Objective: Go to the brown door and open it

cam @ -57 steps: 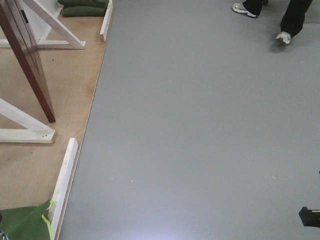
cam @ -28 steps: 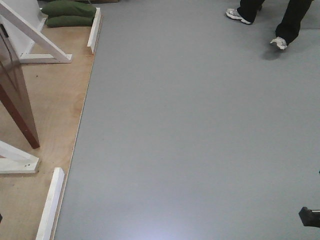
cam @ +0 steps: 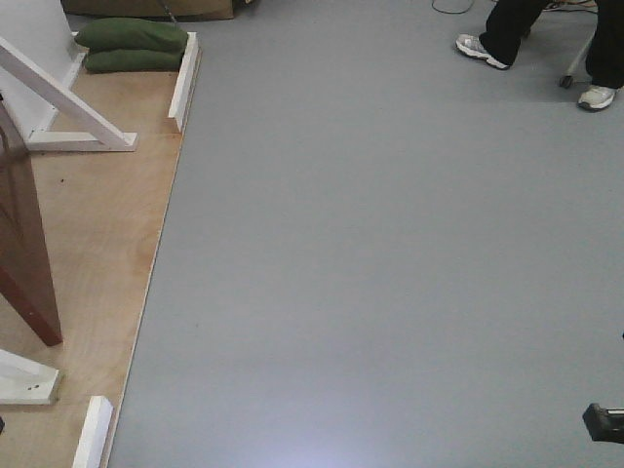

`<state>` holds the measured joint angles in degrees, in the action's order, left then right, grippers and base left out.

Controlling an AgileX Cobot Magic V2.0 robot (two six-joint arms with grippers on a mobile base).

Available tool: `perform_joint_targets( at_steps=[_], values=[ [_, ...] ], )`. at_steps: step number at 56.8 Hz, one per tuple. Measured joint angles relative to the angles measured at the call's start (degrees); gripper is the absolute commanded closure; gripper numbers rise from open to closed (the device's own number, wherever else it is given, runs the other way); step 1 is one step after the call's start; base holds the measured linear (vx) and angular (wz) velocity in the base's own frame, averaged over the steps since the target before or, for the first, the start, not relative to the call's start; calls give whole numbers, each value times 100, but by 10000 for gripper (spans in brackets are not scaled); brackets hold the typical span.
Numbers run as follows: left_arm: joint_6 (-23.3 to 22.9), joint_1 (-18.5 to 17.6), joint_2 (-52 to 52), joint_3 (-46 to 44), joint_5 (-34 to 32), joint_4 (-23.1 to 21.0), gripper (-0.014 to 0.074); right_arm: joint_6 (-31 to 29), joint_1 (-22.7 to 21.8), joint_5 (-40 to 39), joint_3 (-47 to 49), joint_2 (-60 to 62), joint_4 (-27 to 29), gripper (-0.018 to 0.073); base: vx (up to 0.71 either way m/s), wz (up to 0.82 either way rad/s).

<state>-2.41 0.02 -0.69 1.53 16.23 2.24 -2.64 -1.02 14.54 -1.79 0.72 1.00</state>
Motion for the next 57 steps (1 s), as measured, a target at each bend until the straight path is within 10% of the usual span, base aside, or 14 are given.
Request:
perform_joint_targets(
  at_steps=[57],
  values=[
    [0,0,0,0,0,0,603,0,0,0,0,0,0,559,34,0]
  ],
)
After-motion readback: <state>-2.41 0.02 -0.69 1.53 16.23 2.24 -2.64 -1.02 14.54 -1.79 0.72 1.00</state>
